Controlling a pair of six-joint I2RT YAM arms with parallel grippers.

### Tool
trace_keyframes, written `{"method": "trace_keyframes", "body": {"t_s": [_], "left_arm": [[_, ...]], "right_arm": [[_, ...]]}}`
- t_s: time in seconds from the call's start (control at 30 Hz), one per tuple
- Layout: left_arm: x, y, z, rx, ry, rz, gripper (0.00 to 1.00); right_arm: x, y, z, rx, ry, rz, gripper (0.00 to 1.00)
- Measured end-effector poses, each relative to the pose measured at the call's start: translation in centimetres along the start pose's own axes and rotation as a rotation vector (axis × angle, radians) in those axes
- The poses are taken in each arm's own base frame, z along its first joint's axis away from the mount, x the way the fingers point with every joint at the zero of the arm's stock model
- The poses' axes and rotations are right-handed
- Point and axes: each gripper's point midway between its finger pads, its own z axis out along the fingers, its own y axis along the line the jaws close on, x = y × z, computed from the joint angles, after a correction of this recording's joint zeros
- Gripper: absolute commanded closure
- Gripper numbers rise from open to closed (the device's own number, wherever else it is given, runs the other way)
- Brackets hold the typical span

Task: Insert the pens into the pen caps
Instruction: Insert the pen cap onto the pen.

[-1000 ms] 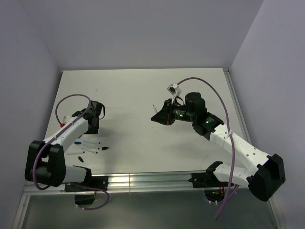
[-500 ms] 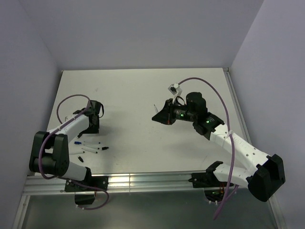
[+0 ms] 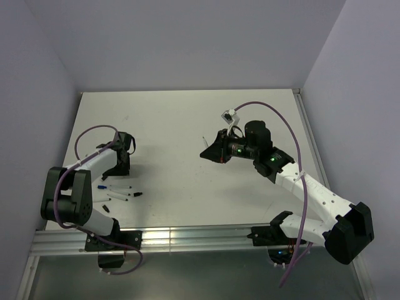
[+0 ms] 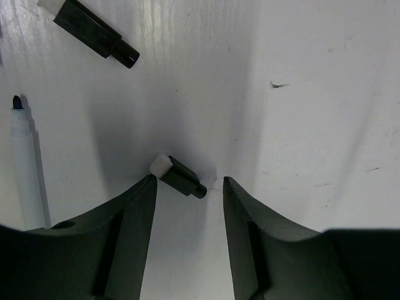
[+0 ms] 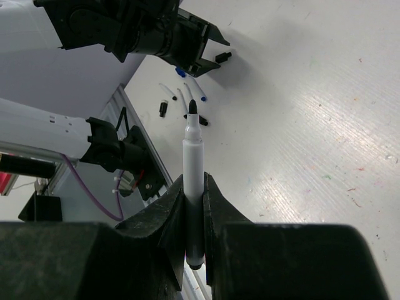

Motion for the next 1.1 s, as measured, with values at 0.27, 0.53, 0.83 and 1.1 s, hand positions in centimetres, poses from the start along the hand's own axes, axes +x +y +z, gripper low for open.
{"method": "trace_keyframes", "body": {"t_s": [0.27,0.53,0.83,1.1], "left_arm": [[0.1,-0.5,0.3,-0.01,-0.002,0.0,0.54],[0.2,-0.9,0.7,-0.037,-0.01,0.01,0.61],[0.2,-1.4,1.1,-0.051,-0.017,0.029,0.58],[0.0,-1.9,1.6,-0.069,-0.044,0.064,0.7]], "right_arm": [[-0.1,-0.1,0.0,0.003,-0.002,0.002,1.0],[0.0,-0.2,-0.1,0.003,-0.001,0.003,1.0],[-0.1,-0.3,-0.1,0.006,-0.004,0.005,1.0],[-0.2,-0.3,-0.1,0.007,-0.005,0.005,1.0]]}}
